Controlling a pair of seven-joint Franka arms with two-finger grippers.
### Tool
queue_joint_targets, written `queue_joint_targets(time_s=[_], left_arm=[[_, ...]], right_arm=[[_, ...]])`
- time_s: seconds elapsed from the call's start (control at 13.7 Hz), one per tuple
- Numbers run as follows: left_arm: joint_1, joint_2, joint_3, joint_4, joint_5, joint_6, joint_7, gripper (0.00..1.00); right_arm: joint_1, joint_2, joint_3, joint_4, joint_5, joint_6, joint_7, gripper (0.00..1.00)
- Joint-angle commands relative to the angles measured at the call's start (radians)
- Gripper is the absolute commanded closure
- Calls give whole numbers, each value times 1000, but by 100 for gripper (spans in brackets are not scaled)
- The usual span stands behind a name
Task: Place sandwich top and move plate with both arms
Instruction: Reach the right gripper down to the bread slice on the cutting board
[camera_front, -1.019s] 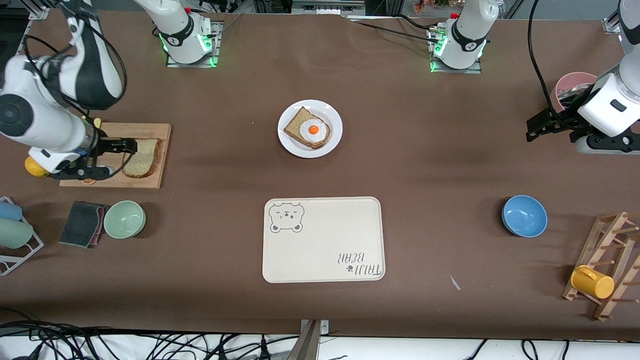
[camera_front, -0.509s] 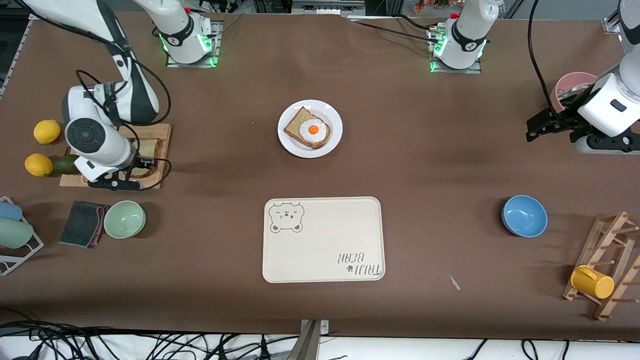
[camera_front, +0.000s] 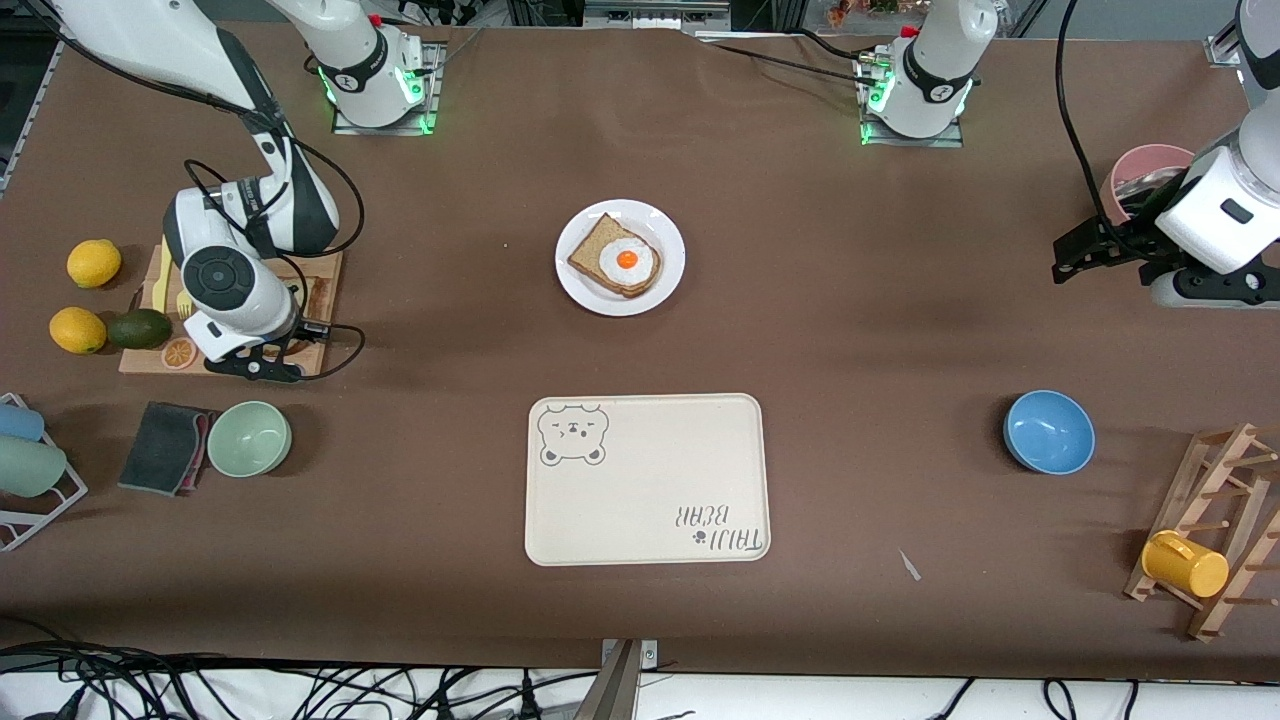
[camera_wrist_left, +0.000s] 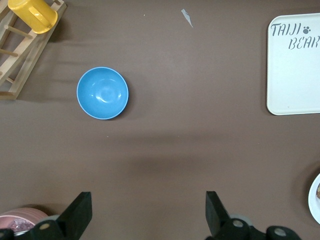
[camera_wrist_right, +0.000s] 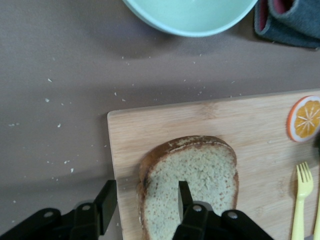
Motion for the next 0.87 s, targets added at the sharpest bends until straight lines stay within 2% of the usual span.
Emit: queue_joint_targets(time_s=[0.0, 0.8], left_arm=[[0, 9, -1, 24, -20, -10, 0, 0], [0, 9, 0, 24, -20, -10, 0, 0]], right_arm=[[0, 9, -6, -16, -23, 35, 23, 43], [-6, 40, -19, -18, -30, 46, 23, 50]])
